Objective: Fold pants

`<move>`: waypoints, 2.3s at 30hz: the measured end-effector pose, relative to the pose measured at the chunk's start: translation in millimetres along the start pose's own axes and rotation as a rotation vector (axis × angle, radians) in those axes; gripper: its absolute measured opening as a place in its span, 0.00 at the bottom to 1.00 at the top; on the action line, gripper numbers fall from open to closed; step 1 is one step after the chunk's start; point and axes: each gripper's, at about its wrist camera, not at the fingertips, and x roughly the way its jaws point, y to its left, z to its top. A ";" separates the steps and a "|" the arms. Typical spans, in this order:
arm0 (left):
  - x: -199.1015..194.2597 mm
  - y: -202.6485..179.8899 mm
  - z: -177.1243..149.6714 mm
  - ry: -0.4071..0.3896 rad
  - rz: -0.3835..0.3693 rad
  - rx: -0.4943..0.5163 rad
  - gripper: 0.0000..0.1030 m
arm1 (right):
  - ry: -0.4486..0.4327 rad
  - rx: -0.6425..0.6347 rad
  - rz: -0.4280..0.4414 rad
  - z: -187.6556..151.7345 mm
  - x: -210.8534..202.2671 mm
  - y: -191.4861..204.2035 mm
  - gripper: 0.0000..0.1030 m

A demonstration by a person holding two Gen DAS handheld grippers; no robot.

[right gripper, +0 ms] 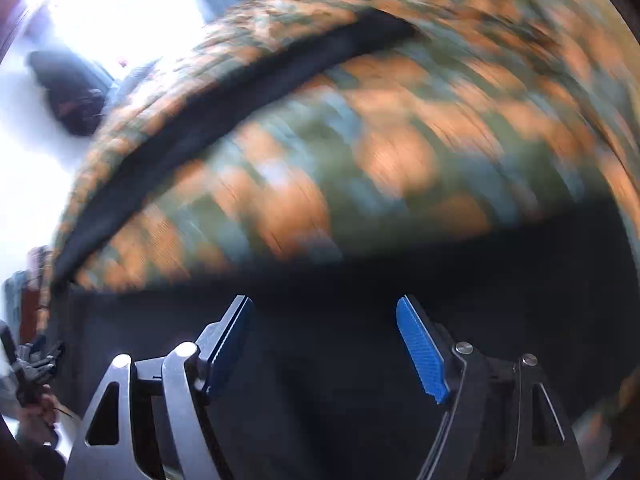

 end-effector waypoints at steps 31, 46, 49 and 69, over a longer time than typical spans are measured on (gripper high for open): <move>91.0 157.0 76.6 0.083 0.025 -0.307 1.00 | 0.015 -0.224 0.022 -99.9 28.1 215.3 0.87; -1.9 113.8 -26.0 0.066 -0.114 -0.326 1.00 | 0.010 -0.279 0.132 -113.0 -6.2 266.5 0.94; -4.0 72.5 -24.9 0.090 -0.091 -0.180 0.99 | 0.030 -0.328 0.166 -120.3 -4.0 283.4 0.94; -18.9 50.7 9.9 0.030 -0.069 -0.083 1.00 | 0.067 -0.235 0.128 -109.8 4.8 247.7 0.94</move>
